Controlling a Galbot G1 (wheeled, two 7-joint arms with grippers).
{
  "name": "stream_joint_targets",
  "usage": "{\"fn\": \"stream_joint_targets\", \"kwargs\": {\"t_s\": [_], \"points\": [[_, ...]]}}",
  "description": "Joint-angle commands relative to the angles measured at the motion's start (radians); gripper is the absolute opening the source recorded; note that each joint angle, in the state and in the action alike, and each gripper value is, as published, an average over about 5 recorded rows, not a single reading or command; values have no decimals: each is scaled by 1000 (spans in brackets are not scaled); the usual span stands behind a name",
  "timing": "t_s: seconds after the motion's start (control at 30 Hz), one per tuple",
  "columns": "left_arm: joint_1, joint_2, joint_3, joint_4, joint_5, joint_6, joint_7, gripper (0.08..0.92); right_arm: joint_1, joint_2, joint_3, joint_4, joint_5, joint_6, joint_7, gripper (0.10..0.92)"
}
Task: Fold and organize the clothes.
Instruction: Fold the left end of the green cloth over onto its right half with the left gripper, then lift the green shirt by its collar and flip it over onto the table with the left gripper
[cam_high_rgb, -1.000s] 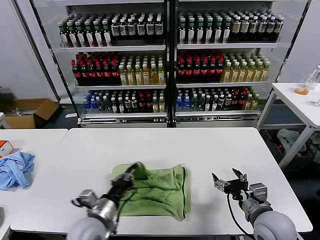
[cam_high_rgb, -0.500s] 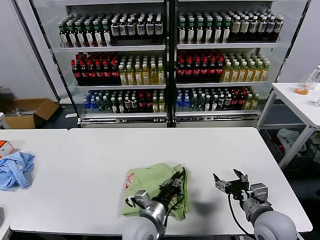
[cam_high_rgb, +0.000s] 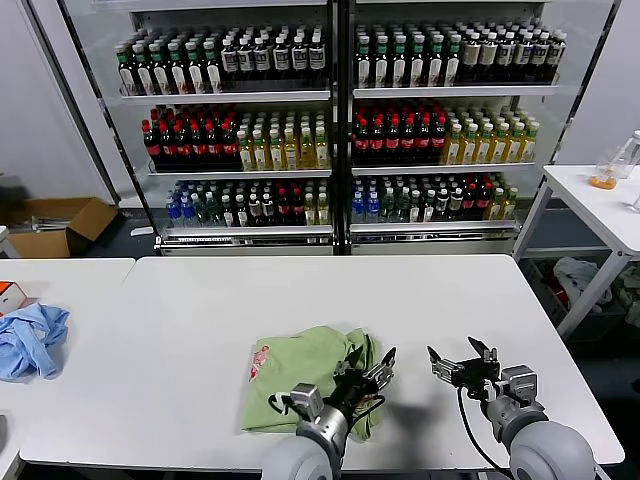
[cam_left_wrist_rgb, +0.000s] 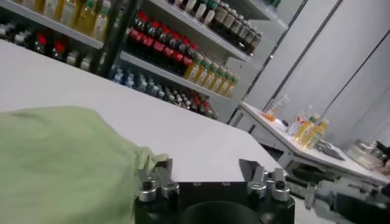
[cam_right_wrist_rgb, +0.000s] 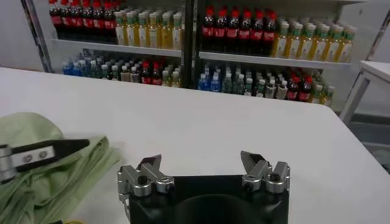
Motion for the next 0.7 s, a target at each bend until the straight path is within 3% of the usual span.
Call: {"fn": "stream_joint_targets", "kwargs": {"t_s": [0.03, 0.3, 0.53, 0.7], "points": [[109, 156, -223, -188, 101, 6, -7, 769, 10, 3, -5, 0, 0, -1, 1, 823], [161, 271, -429, -152, -2, 34, -32, 822, 13, 11, -9, -3, -4, -2, 2, 823], [153, 311, -458, -71, -95, 63, -51, 823, 8, 14, -8, -2, -10, -4, 4, 823], [168, 304, -431, -78, -186, 101, -41, 823, 6, 13, -6, 3, -11, -7, 6, 823]]}}
